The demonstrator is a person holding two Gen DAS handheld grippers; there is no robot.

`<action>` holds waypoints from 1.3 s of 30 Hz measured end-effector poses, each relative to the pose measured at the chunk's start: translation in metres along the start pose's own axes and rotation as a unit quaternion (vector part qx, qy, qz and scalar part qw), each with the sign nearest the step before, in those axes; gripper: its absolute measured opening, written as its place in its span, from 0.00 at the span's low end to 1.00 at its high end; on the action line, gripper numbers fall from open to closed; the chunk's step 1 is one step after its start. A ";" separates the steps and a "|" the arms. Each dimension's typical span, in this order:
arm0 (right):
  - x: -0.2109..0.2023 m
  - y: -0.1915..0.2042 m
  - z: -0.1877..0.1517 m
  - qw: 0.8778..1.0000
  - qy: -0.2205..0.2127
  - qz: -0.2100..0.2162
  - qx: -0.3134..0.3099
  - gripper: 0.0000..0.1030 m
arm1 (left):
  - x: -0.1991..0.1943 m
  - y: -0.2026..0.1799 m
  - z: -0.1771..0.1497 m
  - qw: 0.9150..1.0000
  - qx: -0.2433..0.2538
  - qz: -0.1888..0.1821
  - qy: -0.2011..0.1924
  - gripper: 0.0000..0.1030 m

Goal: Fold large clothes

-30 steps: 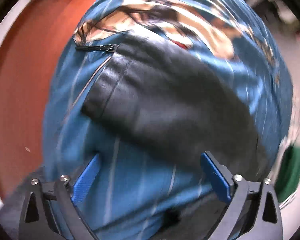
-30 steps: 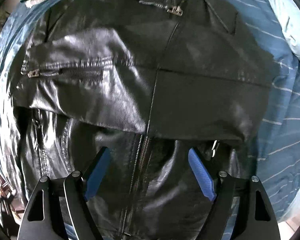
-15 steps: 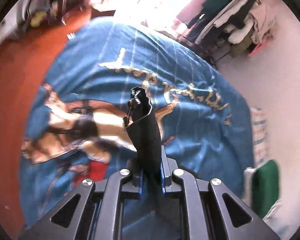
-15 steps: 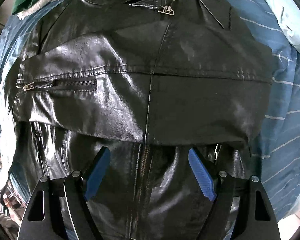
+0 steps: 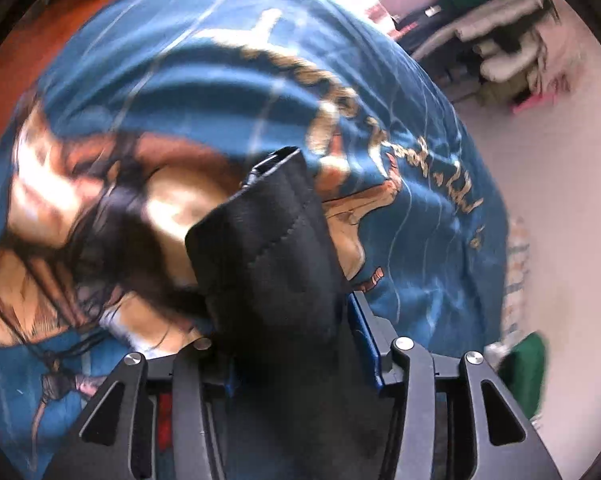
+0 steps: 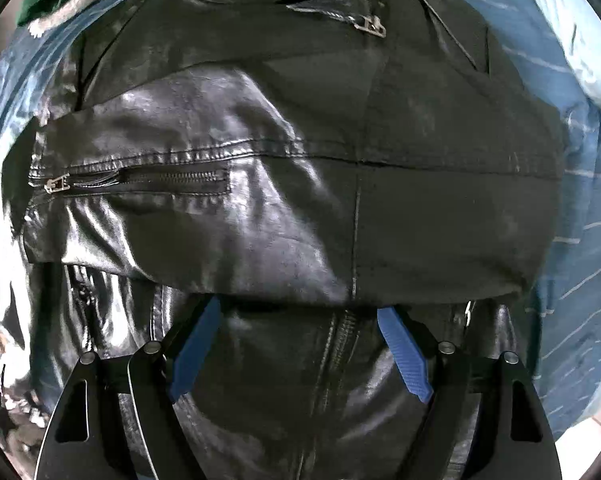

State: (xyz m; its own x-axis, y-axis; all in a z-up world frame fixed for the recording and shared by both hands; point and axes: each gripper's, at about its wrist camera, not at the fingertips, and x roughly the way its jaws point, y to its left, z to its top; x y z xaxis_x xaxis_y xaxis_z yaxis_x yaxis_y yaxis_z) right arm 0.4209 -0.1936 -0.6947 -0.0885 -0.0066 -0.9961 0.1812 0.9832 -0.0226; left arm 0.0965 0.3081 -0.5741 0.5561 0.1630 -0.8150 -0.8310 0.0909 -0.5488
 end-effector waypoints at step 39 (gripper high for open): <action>-0.038 -0.249 -0.033 0.961 -0.075 -0.070 0.258 0.85 | -0.056 -0.325 -0.546 0.641 0.734 -0.112 0.195 0.07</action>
State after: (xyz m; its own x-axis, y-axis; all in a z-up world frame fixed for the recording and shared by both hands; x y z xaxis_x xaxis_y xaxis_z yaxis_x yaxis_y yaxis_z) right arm 0.3468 -0.4322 -0.6485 -0.0122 -0.1975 -0.9802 0.6427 0.7495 -0.1590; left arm 0.3438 -0.2672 -0.4519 0.3871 -0.2477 -0.8881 0.3093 0.9423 -0.1280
